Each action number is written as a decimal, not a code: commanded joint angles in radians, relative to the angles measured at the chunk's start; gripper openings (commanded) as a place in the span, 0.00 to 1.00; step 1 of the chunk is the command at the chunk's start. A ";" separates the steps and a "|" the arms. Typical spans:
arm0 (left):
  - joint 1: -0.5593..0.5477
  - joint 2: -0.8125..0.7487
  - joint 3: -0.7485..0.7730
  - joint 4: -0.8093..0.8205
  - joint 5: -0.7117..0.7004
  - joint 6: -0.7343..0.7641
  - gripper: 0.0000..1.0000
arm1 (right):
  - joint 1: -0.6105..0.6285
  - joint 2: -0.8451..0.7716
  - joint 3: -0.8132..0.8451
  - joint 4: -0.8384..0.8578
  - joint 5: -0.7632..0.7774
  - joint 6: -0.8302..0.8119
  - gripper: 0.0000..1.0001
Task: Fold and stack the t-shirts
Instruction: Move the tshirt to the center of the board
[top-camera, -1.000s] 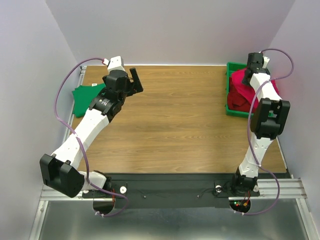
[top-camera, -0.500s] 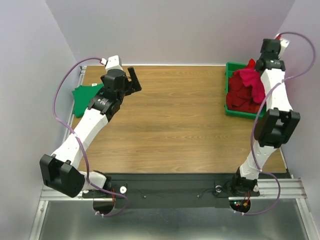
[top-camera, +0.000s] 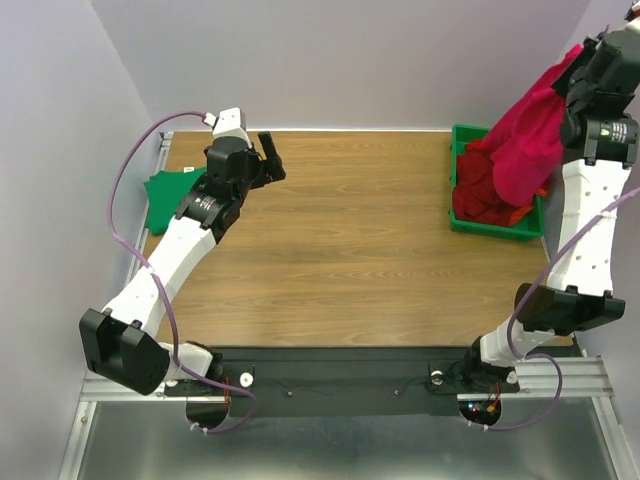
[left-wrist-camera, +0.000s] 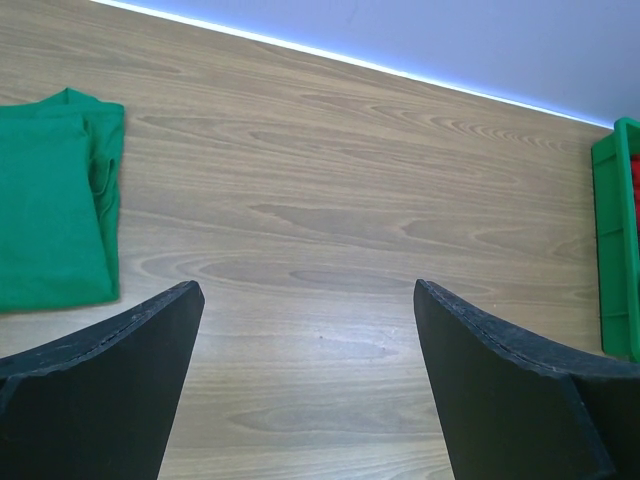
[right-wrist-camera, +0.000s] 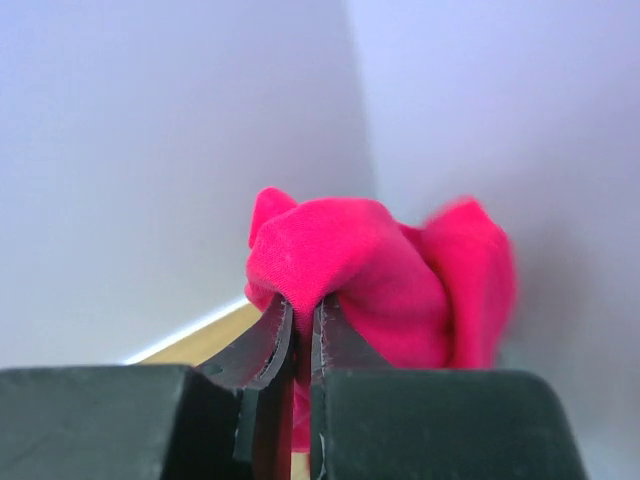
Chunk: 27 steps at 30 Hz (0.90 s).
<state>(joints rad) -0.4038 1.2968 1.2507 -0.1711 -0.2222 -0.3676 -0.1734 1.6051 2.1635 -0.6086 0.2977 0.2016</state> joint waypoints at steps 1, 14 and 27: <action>0.010 -0.051 0.009 0.047 0.023 0.032 0.98 | 0.025 -0.045 0.090 0.098 -0.323 -0.001 0.00; 0.014 -0.123 0.012 0.010 0.020 0.061 0.99 | 0.359 0.061 0.263 0.148 -0.611 0.044 0.01; 0.026 -0.168 -0.059 -0.082 -0.038 0.091 0.98 | 0.500 -0.103 -0.549 0.150 -0.308 0.241 0.54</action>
<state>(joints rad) -0.3851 1.1496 1.2144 -0.2180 -0.2211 -0.3058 0.3336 1.6100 1.8442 -0.4675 -0.1974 0.3412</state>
